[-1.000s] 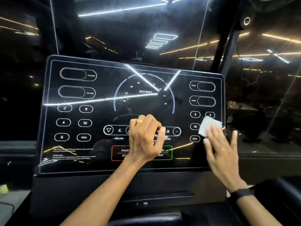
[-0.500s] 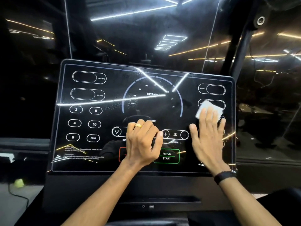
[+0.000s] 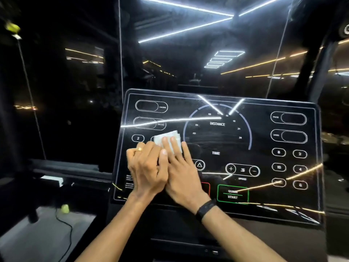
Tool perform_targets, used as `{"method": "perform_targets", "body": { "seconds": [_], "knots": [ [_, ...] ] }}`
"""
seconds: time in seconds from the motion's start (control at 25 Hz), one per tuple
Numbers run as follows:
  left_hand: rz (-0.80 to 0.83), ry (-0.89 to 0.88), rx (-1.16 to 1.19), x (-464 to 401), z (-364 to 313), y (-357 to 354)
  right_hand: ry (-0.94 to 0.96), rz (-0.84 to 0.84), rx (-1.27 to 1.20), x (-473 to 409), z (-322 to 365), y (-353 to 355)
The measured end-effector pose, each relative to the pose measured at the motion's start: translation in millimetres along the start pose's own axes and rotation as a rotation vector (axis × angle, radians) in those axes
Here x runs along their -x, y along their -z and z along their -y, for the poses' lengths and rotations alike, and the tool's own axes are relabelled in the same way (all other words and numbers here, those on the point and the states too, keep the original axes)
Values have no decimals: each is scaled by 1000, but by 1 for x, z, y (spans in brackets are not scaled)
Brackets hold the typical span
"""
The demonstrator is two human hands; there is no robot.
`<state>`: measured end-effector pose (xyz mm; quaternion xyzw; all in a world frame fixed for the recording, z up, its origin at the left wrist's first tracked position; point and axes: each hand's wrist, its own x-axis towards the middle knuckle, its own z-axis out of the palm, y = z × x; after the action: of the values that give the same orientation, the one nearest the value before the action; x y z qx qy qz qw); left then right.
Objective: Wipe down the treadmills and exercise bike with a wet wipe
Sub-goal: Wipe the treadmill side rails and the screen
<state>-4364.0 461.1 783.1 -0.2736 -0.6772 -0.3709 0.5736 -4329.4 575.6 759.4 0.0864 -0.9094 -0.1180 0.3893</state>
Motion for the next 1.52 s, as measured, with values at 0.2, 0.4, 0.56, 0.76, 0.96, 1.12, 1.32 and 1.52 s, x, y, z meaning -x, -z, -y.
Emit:
{"method": "perform_targets", "body": {
  "seconds": [0.2,0.4,0.56,0.76,0.96,1.12,1.32,1.52],
  "knots": [
    [8,60,-113,0,42,35,176,-115,-39,-27,57,-14],
    [31,65,-142,11,57,46,154,-124,-59,-7,46,-2],
    [83,72,-57,23,47,34,8,-220,-27,20,-6,20],
    [108,48,91,45,23,17,-615,-311,117,110,-119,55],
    [176,-11,250,73,-27,4,-792,-111,177,199,-105,64],
    [218,-129,433,89,-69,0,-725,61,139,235,-78,74],
    [466,-83,594,98,-95,5,-816,-38,-86,241,-78,98],
    [901,259,612,80,-131,14,-726,-147,-370,217,-61,123]
  ]
}}
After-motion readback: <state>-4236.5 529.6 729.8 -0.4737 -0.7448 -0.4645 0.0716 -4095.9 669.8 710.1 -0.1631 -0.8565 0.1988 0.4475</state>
